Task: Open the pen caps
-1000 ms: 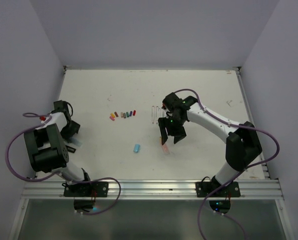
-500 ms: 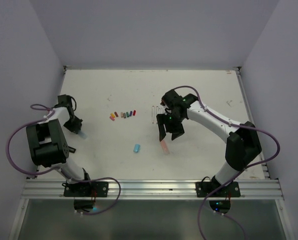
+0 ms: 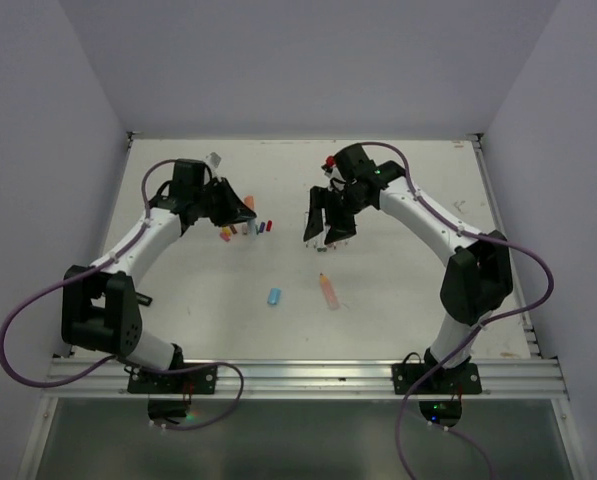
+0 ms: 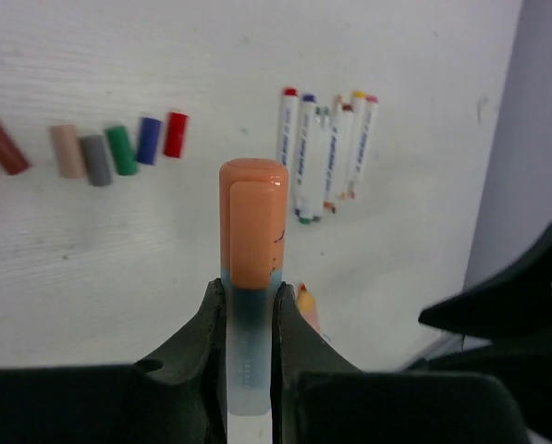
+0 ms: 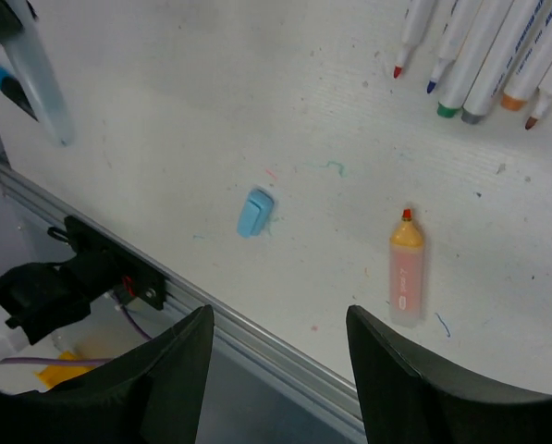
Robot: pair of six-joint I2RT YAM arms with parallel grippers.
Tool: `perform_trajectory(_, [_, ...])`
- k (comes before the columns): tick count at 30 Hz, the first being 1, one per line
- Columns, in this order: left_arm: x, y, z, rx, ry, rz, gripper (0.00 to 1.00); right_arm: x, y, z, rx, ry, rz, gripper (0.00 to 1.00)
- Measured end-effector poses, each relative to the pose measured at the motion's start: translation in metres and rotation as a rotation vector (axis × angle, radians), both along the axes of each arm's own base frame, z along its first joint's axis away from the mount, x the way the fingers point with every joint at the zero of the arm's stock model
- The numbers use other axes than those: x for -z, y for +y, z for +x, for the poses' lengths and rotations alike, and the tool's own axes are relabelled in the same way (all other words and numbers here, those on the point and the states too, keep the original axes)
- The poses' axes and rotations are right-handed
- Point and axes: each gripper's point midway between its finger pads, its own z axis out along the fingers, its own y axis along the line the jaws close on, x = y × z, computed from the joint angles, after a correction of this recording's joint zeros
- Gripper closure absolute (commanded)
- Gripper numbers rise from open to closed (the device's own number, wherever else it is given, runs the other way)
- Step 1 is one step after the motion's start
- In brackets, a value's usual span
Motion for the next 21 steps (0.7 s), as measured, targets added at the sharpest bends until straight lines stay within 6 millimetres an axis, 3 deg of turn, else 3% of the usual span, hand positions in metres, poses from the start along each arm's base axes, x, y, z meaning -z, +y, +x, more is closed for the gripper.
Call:
perform_trajectory(4, [-0.015,-0.044,-0.025,0.213,-0.062,-0.1,1.0,-0.011,0.006,0.018,0.031,-0.016,0.083,0.39])
perform_trajectory(8, [-0.021,-0.071,-0.052,0.369,-0.073,-0.155,1.0,-0.022,0.017,0.028,0.04,-0.042,0.156,0.42])
perform_trajectory(14, [-0.022,-0.087,-0.068,0.448,-0.072,-0.172,1.0,-0.036,0.033,0.041,0.065,-0.083,0.235,0.45])
perform_trajectory(21, [-0.027,-0.098,-0.069,0.485,-0.083,-0.167,1.0,-0.04,0.048,0.049,0.082,-0.095,0.276,0.44])
